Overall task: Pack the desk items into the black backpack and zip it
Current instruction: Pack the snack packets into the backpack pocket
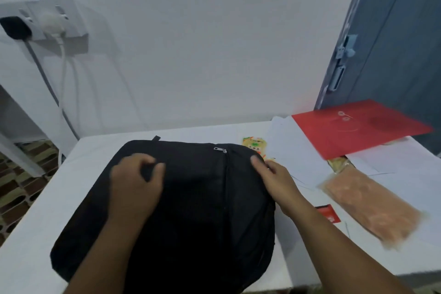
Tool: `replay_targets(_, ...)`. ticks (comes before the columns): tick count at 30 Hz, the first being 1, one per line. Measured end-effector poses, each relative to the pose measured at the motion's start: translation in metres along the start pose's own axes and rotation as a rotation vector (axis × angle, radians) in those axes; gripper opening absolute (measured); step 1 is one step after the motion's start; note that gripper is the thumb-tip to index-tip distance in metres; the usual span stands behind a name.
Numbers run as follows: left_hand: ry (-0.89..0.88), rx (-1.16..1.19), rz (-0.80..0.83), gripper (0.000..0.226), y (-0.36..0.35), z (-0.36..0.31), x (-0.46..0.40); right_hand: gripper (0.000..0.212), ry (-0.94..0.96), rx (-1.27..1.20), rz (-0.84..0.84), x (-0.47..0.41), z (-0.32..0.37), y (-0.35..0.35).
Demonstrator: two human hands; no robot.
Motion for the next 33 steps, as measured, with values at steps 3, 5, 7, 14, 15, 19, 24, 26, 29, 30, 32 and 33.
replay_targets(3, -0.08, -0.011, 0.213, 0.035, -0.058, -0.042, 0.037, 0.045, 0.069, 0.263, -0.166, -0.012, -0.01, 0.033)
replay_targets(5, -0.044, -0.205, 0.298, 0.053, -0.095, -0.047, 0.057, 0.027, 0.089, 0.436, -0.196, -0.022, -0.026, 0.049)
replay_targets(7, -0.008, -0.394, 0.322, 0.061, -0.114, -0.041, 0.069, 0.043, 0.009, 0.576, -0.098, -0.03, -0.047, 0.051)
replay_targets(14, 0.01, -0.201, 0.233, 0.019, -0.1, -0.033, 0.062, 0.032, -0.033, 0.512, -0.05, -0.035, -0.058, 0.051)
replay_targets(15, 0.061, -0.157, 0.24, 0.02, -0.094, -0.031, 0.059, 0.026, -0.031, 0.464, -0.065, -0.034, -0.057, 0.052)
replay_targets(19, 0.197, 0.033, 0.239, 0.018, -0.072, -0.03, 0.05, 0.015, 0.054, 0.234, -0.152, -0.025, -0.033, 0.055)
replay_targets(24, 0.206, 0.152, 0.246, 0.019, -0.05, -0.042, 0.04, 0.034, 0.299, 0.025, -0.327, 0.002, 0.042, 0.053)
replay_targets(26, 0.189, 0.16, 0.239, 0.02, -0.044, -0.047, 0.035, 0.044, 0.387, -0.016, -0.31, 0.016, 0.069, 0.036)
replay_targets(29, 0.18, 0.175, 0.264, 0.019, -0.041, -0.05, 0.027, 0.046, 0.42, 0.034, -0.204, 0.029, 0.076, -0.007)
replay_targets(30, 0.196, 0.189, 0.274, 0.019, -0.041, -0.049, 0.025, 0.044, 0.402, 0.052, -0.175, 0.031, 0.072, -0.022)
replay_targets(32, 0.22, 0.211, 0.287, 0.017, -0.04, -0.044, 0.021, 0.038, 0.329, 0.056, -0.103, 0.035, 0.059, -0.05)
replay_targets(33, 0.232, 0.223, 0.285, 0.016, -0.04, -0.043, 0.02, 0.036, 0.294, 0.05, -0.042, 0.036, 0.051, -0.06)
Point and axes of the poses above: each hand's wrist, its own x-axis away from the middle knuckle, its own y-axis out of the back of the hand, z = x × y, the point moved 7 cm from there along -x, towards the middle knuckle, and after that the axes turned 13 degrees about y, right-handed, at the moved point
